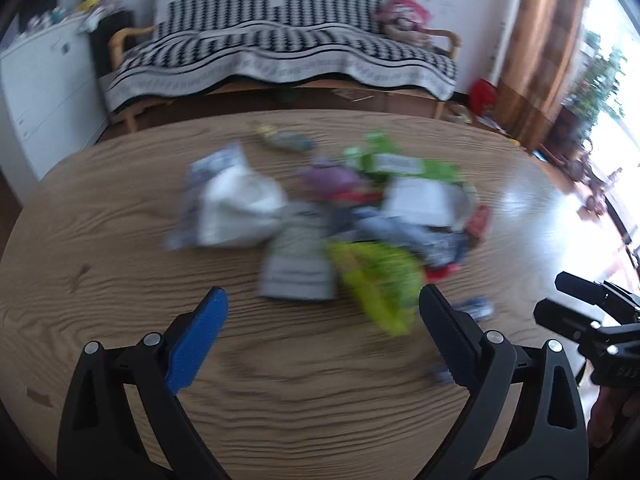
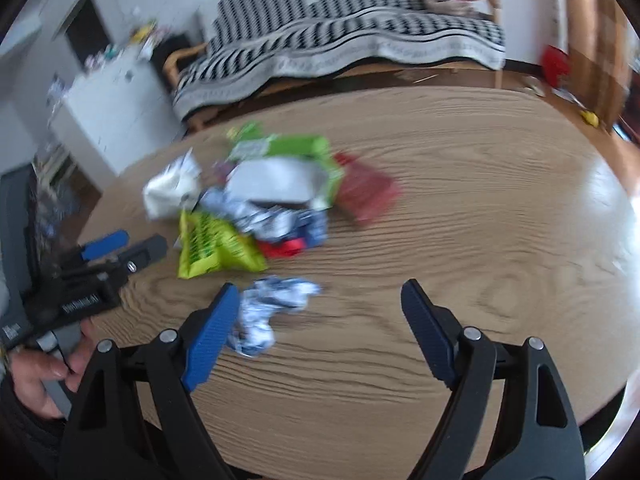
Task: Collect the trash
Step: 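Return to the table and grasp the crumpled foil wrapper with the right tool, then grasp the green popcorn bag with the left tool while the right tool holds the foil, then move both tools over the bin and open them to drop the foil and popcorn bag, then return to the table and grasp the white paper bag with the left tool, then grasp the silver foil wrapper with the right tool while the left tool holds the paper bag, then carry both items over the bin and open both tools to release them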
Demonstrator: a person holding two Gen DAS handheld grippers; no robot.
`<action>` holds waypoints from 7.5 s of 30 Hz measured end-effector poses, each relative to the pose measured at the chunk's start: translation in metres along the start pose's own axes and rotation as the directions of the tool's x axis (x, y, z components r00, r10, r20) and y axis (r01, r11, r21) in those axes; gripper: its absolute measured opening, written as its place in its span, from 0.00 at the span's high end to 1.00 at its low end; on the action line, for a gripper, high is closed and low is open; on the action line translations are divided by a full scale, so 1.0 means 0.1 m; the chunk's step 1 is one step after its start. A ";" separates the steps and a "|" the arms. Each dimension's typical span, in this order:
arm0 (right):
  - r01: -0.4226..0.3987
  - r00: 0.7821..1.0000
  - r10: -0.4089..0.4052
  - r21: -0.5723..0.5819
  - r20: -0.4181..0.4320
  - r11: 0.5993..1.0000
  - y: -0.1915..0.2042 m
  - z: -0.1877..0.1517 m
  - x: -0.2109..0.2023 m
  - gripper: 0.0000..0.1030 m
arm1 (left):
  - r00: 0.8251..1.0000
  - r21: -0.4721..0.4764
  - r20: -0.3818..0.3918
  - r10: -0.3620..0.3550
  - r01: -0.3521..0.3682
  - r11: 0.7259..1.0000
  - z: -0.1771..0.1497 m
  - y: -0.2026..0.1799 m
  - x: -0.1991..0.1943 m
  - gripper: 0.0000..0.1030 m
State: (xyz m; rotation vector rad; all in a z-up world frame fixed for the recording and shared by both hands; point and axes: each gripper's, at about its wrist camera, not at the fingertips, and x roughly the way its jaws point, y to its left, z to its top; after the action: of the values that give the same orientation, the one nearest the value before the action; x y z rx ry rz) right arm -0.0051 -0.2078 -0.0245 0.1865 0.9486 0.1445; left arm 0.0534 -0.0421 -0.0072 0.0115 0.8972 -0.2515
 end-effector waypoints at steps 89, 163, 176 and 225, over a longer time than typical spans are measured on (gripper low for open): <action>0.379 0.907 -0.396 0.689 -0.144 0.618 -4.52 -2.55 -1.72 0.62 | 0.839 0.520 -0.295 -0.457 0.542 0.660 -1.37 -5.16 0.32 0.53; 0.069 0.997 -0.065 -0.075 0.047 0.995 0.29 0.23 0.32 0.26 | 0.995 -0.046 0.047 0.085 -0.083 0.995 0.08 0.77 0.25 0.08; 0.087 0.996 -0.084 -0.162 0.023 0.983 0.52 0.32 0.60 0.26 | 0.993 -0.036 0.086 0.081 -0.079 0.996 0.43 0.63 0.73 0.10; 0.139 0.965 -0.200 0.314 0.171 0.939 -2.21 -0.56 -1.21 0.63 | 0.957 0.270 0.063 -0.283 0.256 0.928 0.07 -2.13 -0.08 0.53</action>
State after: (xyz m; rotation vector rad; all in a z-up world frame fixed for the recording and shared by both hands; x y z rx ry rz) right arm -0.1117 -0.4426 -0.0095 0.3906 0.7761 -0.1789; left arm 0.0067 -0.2481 0.0231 0.1180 0.7586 -0.6220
